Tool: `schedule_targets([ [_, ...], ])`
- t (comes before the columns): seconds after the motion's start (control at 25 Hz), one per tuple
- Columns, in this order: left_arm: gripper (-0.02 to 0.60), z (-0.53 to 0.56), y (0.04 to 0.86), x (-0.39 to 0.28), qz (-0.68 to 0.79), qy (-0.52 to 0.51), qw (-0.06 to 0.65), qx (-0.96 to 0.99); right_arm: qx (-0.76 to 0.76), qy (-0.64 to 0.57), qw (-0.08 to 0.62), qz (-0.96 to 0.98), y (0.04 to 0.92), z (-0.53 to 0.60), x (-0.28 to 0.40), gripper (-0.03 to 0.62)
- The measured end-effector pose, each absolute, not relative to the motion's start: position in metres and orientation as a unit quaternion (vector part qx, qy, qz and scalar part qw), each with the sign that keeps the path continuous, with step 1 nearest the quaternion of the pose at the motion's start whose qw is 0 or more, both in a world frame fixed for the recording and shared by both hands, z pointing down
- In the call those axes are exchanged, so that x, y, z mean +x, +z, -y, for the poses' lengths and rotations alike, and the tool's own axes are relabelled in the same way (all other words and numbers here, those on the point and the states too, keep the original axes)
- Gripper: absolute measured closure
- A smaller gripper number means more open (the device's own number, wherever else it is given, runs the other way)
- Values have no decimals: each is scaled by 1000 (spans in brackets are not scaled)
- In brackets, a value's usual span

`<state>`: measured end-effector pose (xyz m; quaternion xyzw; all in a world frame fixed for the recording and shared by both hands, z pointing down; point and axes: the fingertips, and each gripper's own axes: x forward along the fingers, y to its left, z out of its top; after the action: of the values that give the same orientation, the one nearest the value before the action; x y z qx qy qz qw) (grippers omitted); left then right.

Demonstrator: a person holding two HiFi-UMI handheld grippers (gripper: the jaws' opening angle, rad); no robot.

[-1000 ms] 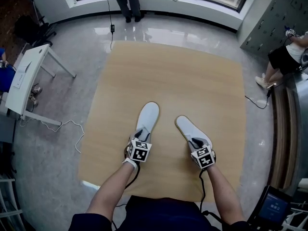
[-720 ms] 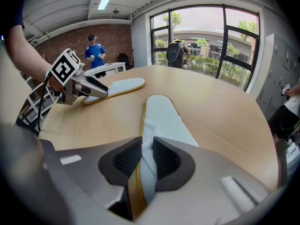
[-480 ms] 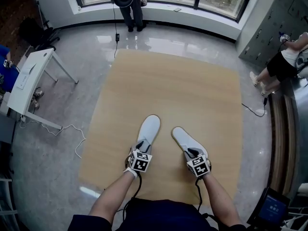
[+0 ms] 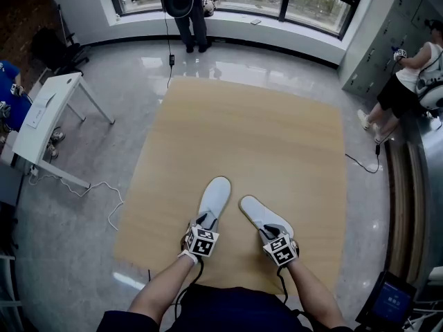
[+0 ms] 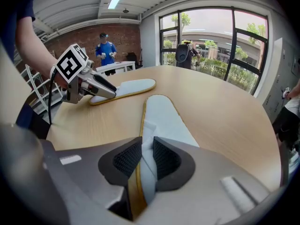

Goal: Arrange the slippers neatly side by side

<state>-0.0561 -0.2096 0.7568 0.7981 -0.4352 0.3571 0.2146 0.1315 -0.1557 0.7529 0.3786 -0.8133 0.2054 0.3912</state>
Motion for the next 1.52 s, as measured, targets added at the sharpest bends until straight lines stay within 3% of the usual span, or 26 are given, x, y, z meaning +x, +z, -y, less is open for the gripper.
schedule_targets([
  [0.48, 414, 167, 758, -50, 434, 357, 207, 801, 304, 175, 407, 843, 751, 105, 107, 513],
  [0.84, 416, 126, 761, -42, 399, 377, 236, 802, 108, 30, 481, 870, 753, 74, 97, 514],
  [1.04, 419, 111, 758, -43, 395, 379, 252, 798, 23, 27, 487, 873, 749, 68, 98, 513],
  [1.2, 437, 109, 748, -40, 382, 396, 203, 810, 11, 47, 500, 864, 741, 70, 99, 514],
  [1.28, 565, 118, 726, -37, 382, 376, 160, 829, 62, 44, 478, 875, 724, 85, 95, 522],
  [1.44, 563, 140, 689, -33, 379, 320, 166, 852, 278, 154, 334, 887, 677, 131, 108, 526],
  [1.52, 531, 157, 681, -39, 388, 308, 188, 848, 414, 227, 257, 843, 667, 153, 139, 476],
])
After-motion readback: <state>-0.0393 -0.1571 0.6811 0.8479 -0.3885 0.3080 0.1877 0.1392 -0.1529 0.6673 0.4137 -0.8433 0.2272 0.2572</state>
